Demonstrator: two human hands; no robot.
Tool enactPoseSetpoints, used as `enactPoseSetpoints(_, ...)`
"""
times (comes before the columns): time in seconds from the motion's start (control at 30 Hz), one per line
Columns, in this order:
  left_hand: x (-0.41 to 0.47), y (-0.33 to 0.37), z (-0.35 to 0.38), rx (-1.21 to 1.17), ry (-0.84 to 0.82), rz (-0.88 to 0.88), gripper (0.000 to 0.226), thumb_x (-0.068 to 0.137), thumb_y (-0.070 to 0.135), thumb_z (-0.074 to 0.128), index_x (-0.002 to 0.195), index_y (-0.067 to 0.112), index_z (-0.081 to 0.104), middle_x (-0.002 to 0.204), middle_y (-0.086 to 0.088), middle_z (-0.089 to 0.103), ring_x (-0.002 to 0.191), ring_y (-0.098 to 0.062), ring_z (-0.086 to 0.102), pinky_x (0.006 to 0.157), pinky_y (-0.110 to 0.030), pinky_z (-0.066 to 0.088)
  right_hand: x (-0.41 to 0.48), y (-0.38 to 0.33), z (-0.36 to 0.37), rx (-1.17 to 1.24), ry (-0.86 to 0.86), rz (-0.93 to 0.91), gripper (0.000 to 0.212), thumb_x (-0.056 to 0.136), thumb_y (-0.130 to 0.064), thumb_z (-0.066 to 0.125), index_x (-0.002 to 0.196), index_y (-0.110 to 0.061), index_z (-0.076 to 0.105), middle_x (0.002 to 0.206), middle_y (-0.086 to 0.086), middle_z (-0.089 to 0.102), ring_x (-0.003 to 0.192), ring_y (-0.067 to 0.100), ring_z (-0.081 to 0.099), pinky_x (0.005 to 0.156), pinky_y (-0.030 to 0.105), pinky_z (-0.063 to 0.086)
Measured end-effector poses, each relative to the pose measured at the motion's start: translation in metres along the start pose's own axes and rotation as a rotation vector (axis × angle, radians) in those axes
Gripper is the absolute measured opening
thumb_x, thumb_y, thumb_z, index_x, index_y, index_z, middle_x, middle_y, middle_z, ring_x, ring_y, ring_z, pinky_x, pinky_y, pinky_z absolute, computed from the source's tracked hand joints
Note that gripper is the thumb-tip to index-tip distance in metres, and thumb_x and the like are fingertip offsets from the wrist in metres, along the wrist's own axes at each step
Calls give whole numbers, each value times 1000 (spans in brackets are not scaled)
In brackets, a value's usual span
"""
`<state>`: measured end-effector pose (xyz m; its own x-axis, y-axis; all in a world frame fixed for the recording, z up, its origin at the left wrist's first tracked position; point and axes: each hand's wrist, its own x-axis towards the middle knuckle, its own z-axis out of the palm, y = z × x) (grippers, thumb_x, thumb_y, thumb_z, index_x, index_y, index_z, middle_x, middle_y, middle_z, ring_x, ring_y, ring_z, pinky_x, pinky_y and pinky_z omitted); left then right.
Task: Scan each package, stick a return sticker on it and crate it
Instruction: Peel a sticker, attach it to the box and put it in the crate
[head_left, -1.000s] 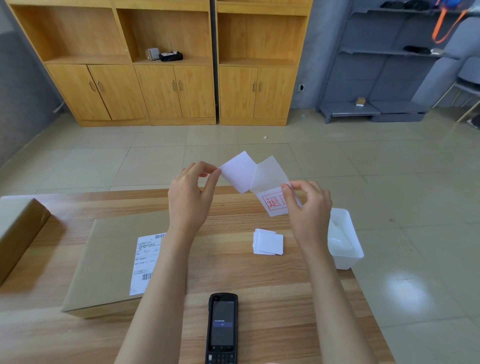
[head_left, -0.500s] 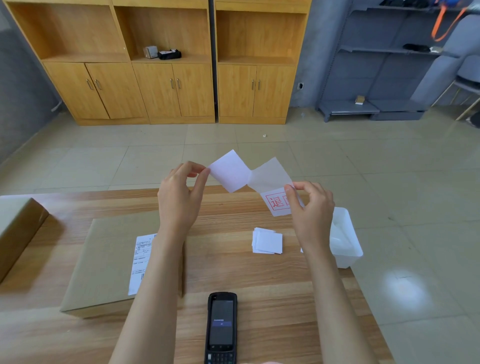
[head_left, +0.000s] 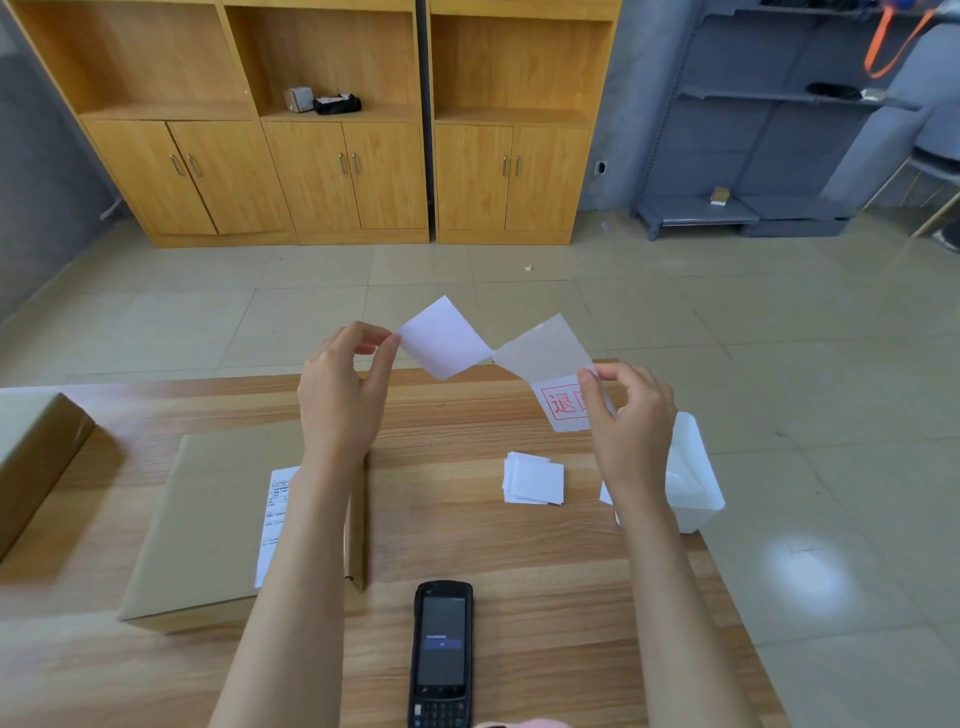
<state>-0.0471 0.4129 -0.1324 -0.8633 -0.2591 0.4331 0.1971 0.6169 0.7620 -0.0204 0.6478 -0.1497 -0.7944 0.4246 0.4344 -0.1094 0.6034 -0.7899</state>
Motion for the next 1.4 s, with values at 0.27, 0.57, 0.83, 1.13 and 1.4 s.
enactPoseSetpoints(0.27,-2,-1,1,1,-8,-5,13,94,28,55,87,21,62,89,11,66,92,-12,60,81,-34,44,0,10,-2,-7,3,25,12,91,-24,62,91,-14,68,96,-2,66,102,22,49,90,44,41)
enactPoseSetpoints(0.57,-13,0,22,27,-83,22,13,93,25,56,87,16,64,87,11,66,86,-14,61,82,-39,46,-19,54,18,94,-120,256,13,91,-20,61,90,-9,68,86,-5,65,89,15,59,79,30,46)
enactPoseSetpoints(0.83,-13,-6,36,66,-123,23,14,93,24,58,87,14,65,88,9,67,85,-12,61,78,-31,43,-38,100,45,54,-235,446,12,92,-22,59,92,-13,66,93,-2,67,90,12,58,74,25,40)
enactPoseSetpoints(1.13,-13,-27,62,108,-203,9,10,91,21,59,83,16,63,85,11,66,82,-14,61,70,-34,45,-46,141,72,-45,-329,564,16,91,-24,59,91,-11,68,92,2,69,87,18,62,76,31,47)
enactPoseSetpoints(1.4,-4,-39,80,158,-240,-14,12,91,22,59,81,17,63,83,13,66,81,-13,61,69,-32,43,-42,162,84,-145,-383,650,19,92,-24,56,94,-9,67,94,1,67,85,17,58,72,29,42)
